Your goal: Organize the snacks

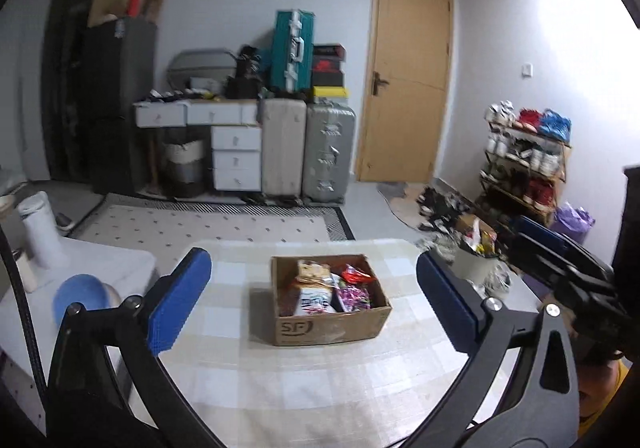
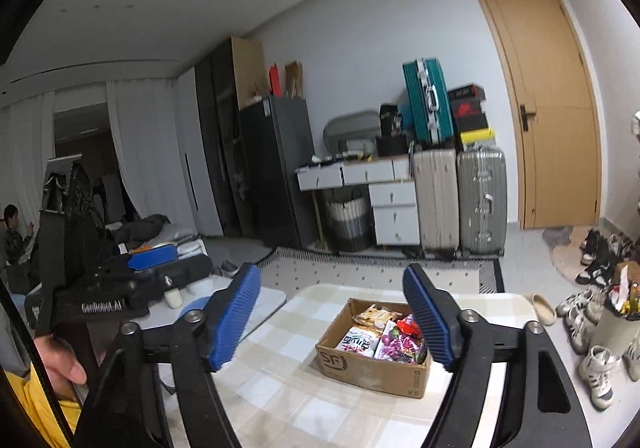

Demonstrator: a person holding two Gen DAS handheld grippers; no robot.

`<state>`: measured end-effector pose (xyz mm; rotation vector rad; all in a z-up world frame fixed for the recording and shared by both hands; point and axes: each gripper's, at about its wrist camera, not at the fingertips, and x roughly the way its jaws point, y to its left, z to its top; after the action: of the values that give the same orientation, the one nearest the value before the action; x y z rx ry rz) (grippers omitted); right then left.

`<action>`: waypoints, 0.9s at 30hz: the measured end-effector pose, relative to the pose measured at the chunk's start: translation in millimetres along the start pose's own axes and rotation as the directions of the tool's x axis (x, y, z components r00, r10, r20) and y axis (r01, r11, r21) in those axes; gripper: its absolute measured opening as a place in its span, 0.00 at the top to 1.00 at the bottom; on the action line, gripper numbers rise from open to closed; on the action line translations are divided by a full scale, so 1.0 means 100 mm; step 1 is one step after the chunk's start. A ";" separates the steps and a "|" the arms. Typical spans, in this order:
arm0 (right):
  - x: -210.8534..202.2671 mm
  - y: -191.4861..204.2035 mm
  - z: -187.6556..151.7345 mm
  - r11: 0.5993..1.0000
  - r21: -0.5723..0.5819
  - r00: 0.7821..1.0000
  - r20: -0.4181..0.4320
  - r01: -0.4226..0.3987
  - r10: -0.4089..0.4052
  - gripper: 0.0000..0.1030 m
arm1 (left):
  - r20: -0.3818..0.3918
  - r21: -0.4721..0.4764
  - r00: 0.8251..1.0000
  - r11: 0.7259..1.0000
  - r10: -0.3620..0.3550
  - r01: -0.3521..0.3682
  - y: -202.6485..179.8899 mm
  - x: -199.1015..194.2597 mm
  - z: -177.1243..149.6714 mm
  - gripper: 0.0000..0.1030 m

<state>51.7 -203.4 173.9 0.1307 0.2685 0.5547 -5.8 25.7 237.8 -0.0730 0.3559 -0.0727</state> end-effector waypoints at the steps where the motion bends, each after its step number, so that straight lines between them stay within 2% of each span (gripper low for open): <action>1: -0.09 0.02 -0.03 1.000 -0.003 1.000 0.011 0.002 -0.002 0.22 | 0.007 -0.003 1.000 1.000 0.006 -0.006 0.01 -0.09 -0.02 0.00; 3: -0.28 0.05 -0.12 1.000 -0.011 1.000 0.028 0.011 -0.011 0.18 | 0.018 -0.015 1.000 1.000 0.026 -0.026 0.05 -0.29 -0.10 0.00; 7: -0.50 0.09 -0.34 1.000 -0.006 0.999 0.032 0.029 -0.029 0.16 | 0.025 -0.010 0.998 0.998 0.060 -0.060 0.09 -0.53 -0.29 0.00; 9: -0.58 0.08 -0.46 0.999 0.034 0.999 0.020 0.033 -0.033 0.16 | 0.012 -0.023 0.998 0.998 0.060 -0.059 0.11 -0.65 -0.40 0.00; 11: -0.58 0.07 -0.55 0.997 0.071 1.000 -0.016 0.028 -0.027 0.16 | 0.006 -0.033 0.997 0.997 0.076 -0.076 0.11 -0.72 -0.46 0.00; 12: -0.56 0.04 -0.57 0.996 0.079 1.000 -0.018 0.027 -0.025 0.16 | 0.022 -0.039 0.998 0.997 0.062 -0.061 0.10 -0.82 -0.49 0.00; 16: -0.58 0.00 -0.66 0.994 0.106 1.000 0.001 0.014 -0.014 0.14 | 0.031 -0.028 0.998 0.998 0.050 -0.049 0.04 -0.93 -0.63 0.00; 18: -0.59 -0.02 -0.69 0.994 0.109 1.000 0.005 0.016 -0.017 0.14 | 0.027 -0.019 0.997 0.997 0.070 -0.069 0.04 -0.95 -0.70 0.00; 23: -0.53 -0.05 -0.78 0.995 0.099 1.000 -0.002 0.029 -0.028 0.11 | 0.018 -0.031 0.997 0.997 0.075 -0.074 0.11 -0.81 -0.79 0.00; 27: -0.32 -0.11 -0.96 0.994 0.090 0.998 -0.023 0.055 -0.053 0.11 | 0.005 -0.012 0.995 0.995 0.099 -0.099 0.17 -0.40 -0.90 0.00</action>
<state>3.6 -225.1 86.5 0.2051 0.3167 0.4907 -73.8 41.0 166.0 -0.0674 0.3541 0.0282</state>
